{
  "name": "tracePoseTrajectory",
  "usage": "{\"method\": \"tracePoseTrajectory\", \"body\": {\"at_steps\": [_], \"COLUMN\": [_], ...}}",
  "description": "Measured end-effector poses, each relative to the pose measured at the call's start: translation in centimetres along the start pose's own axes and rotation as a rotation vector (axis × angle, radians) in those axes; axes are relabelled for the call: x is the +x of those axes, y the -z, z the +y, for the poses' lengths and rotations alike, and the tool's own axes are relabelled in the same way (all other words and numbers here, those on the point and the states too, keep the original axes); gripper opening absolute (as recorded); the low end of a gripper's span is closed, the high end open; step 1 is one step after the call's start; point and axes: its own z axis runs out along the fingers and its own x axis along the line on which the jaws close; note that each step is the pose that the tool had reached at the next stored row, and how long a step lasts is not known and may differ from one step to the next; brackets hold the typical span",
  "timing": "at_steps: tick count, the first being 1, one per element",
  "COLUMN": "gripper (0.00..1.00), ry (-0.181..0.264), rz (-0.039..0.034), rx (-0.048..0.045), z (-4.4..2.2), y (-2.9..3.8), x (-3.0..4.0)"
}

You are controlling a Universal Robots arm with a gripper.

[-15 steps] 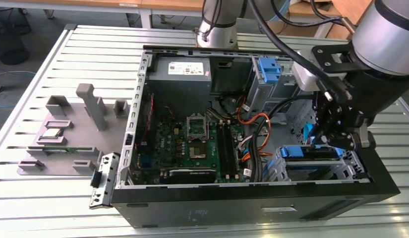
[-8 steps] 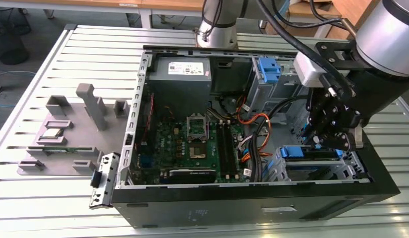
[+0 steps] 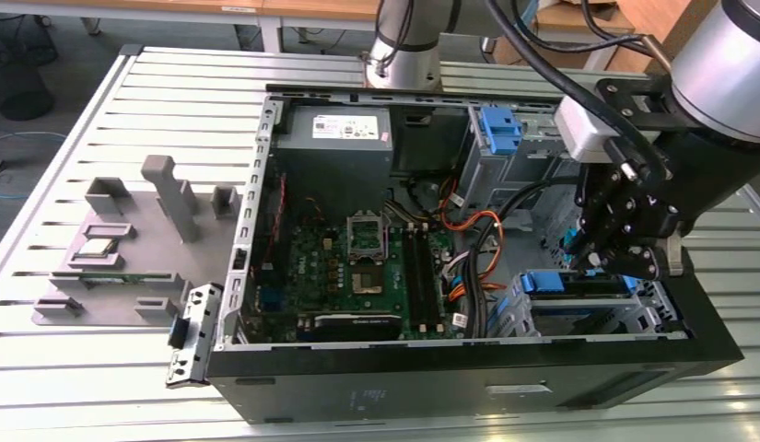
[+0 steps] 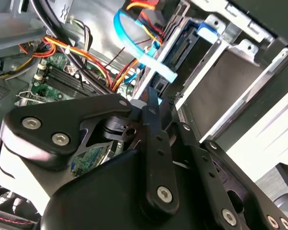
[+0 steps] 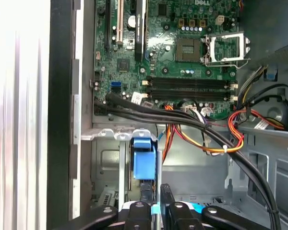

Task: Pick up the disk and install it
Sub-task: 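Insert the first disk wire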

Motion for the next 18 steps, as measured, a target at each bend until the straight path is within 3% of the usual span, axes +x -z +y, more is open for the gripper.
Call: {"method": "tracePoseTrajectory", "body": {"at_steps": [10, 18], "gripper": [0.23, 0.23], "ry": [0.0, -0.016], "rz": [-0.0001, 0.0], "rx": [-0.0002, 0.0006], "z": [-2.57, -2.85], "y": [-0.07, -0.1], "x": [-0.01, -0.01]}}
